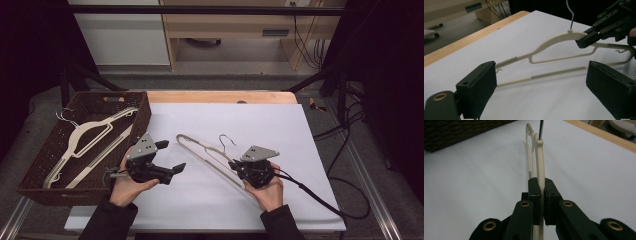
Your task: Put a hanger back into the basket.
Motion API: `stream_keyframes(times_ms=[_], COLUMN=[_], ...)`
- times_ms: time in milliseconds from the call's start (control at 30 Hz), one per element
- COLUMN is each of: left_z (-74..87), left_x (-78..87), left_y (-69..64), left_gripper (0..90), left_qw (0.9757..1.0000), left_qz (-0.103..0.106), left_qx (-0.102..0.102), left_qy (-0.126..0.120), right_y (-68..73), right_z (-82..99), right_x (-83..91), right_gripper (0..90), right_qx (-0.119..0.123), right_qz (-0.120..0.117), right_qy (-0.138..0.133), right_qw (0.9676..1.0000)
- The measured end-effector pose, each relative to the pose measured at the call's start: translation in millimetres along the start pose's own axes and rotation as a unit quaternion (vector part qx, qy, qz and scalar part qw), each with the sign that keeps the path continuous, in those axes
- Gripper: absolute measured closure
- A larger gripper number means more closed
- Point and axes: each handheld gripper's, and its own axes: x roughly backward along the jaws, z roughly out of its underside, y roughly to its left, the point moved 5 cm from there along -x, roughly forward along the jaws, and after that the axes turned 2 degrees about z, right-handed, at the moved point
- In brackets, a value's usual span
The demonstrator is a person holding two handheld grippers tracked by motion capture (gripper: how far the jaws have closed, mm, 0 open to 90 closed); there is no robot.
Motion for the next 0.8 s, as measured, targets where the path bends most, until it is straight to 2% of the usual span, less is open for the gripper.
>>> stream_keyframes(times_ms=[33,100,200,233,267,400,467,533,567,800], left_z=[0.0,1.2,1.2,1.2,2.0,4.1,6.0,7.0,8.6,13.2], left_x=[0.0,0.4,-2.9,-2.9,-6.8,-16.6,-21.9,-24.3,-28.5,-35.6], left_y=[0.0,-1.3,-4.8,-4.8,-8.7,-17.4,-22.3,-24.9,-27.7,-31.8], left_gripper=[9.4,9.6,10.4,10.7,11.2,15.1,19.3,24.2,28.3,51.6], left_qw=[1.0000,1.0000,0.9998,0.9998,0.9995,0.9981,0.9968,0.9962,0.9949,0.9923], left_qz=[0.000,0.005,0.013,0.013,0.019,0.040,0.052,0.057,0.064,0.083], left_qx=[0.000,-0.006,-0.014,-0.014,-0.022,-0.036,-0.047,-0.048,-0.055,-0.054], left_qy=[0.000,0.002,0.006,0.006,0.014,0.030,0.039,0.044,0.055,0.074], right_y=[0.9,3.3,10.0,12.7,15.4,26.8,32.0,35.6,37.0,42.8], right_z=[-1.2,-3.4,-6.4,-7.0,-7.6,-9.5,-10.2,-10.4,-10.2,-7.9], right_x=[1.3,4.2,8.4,9.7,11.1,14.2,13.5,11.6,10.8,6.5], right_gripper=[86.9,86.9,86.9,86.9,86.9,86.9,86.9,86.9,86.9,86.9], right_qx=[0.004,0.003,0.006,0.008,0.011,0.028,0.035,0.036,0.038,0.047], right_qz=[-0.007,-0.043,-0.093,-0.103,-0.112,-0.147,-0.159,-0.172,-0.176,-0.189], right_qy=[-0.004,-0.013,-0.024,-0.024,-0.026,-0.027,-0.026,-0.026,-0.025,-0.016], right_qw=[1.0000,0.9990,0.9953,0.9944,0.9934,0.9884,0.9862,0.9840,0.9833,0.9808])
